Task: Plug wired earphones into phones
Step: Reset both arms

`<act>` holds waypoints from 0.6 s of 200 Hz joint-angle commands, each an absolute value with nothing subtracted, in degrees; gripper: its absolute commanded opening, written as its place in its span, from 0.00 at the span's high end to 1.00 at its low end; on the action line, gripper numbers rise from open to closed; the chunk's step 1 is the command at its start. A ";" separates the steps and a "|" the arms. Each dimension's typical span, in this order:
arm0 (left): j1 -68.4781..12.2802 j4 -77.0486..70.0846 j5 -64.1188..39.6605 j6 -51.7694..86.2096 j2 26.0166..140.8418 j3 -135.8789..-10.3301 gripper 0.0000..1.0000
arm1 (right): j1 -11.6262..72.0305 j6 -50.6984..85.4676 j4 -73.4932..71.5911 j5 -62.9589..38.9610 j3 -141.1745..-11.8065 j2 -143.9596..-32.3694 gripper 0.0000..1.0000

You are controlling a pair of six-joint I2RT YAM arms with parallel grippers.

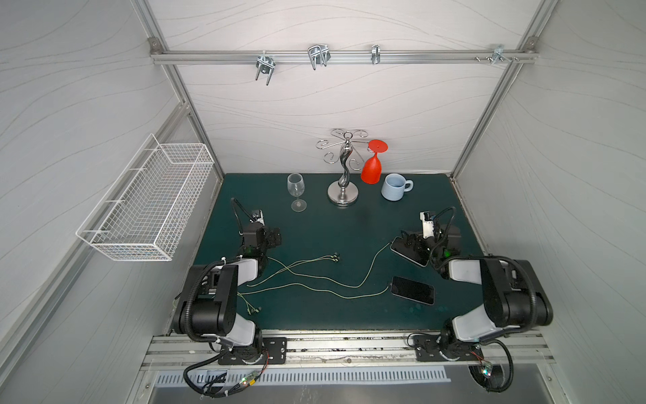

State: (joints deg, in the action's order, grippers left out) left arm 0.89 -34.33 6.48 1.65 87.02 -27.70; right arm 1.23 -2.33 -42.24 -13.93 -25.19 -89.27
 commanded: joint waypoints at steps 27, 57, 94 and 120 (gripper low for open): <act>1.58 -45.62 3.92 1.23 89.45 -25.77 0.02 | 3.56 -1.59 -44.42 -6.08 -26.54 -90.67 0.01; 1.51 -48.26 4.76 0.85 89.49 -24.77 0.01 | 3.75 -1.06 -44.60 -4.59 -26.25 -90.49 0.01; 1.32 -48.34 5.71 0.96 89.36 -24.61 0.01 | 3.89 -1.31 -44.82 -4.35 -26.10 -90.39 0.01; 1.30 -48.34 5.65 0.97 89.34 -24.61 0.01 | 3.95 -1.41 -44.82 -4.37 -26.19 -90.45 0.01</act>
